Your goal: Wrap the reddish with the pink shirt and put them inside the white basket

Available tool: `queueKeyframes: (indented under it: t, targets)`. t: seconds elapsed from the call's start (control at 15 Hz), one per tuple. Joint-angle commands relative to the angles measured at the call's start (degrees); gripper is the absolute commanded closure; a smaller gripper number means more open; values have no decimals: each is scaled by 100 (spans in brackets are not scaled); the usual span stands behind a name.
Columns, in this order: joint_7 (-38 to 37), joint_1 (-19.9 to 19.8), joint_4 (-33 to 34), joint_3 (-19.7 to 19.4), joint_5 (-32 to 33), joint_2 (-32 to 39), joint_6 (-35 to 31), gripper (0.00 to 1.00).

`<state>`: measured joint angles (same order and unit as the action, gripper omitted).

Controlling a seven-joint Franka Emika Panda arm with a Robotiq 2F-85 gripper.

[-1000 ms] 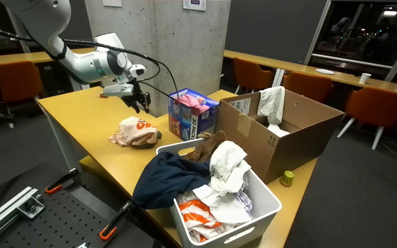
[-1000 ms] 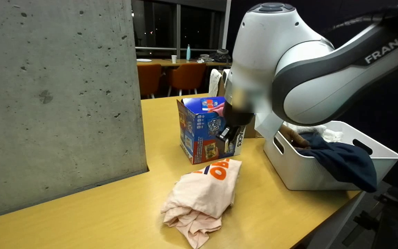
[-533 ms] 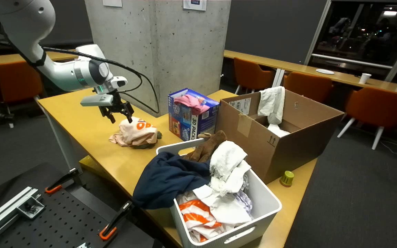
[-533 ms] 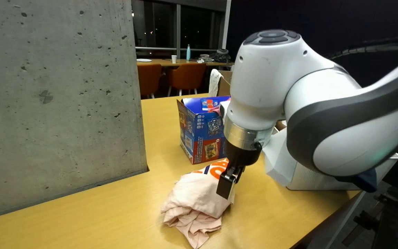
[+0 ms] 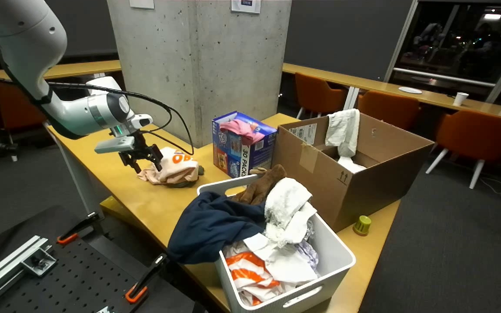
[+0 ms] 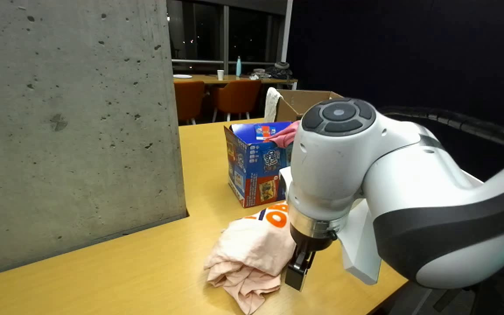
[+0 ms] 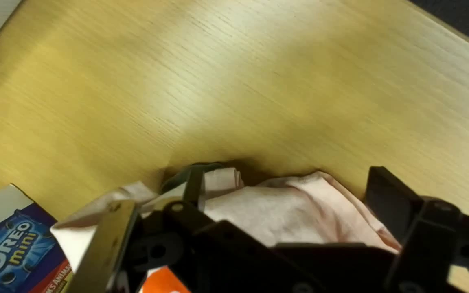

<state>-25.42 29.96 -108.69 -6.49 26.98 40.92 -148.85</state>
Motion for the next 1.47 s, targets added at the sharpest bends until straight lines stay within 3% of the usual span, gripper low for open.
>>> queueKeyframes:
  t: [0.0,0.2,0.8,0.87,1.0,1.4]
  targets:
    - [-365,120,368,-257,86,445,-154,0]
    - [-323,-89,595,-161,-221,692,-591,0]
    - [-158,-151,1053,-228,-1036,1193,-1311,0]
    - [-132,-154,1048,-221,-1100,1191,-1325,25]
    - [-124,-115,1001,-244,-1172,1154,-1391,32]
    - [-102,-89,938,-281,-1261,1074,-1403,80]
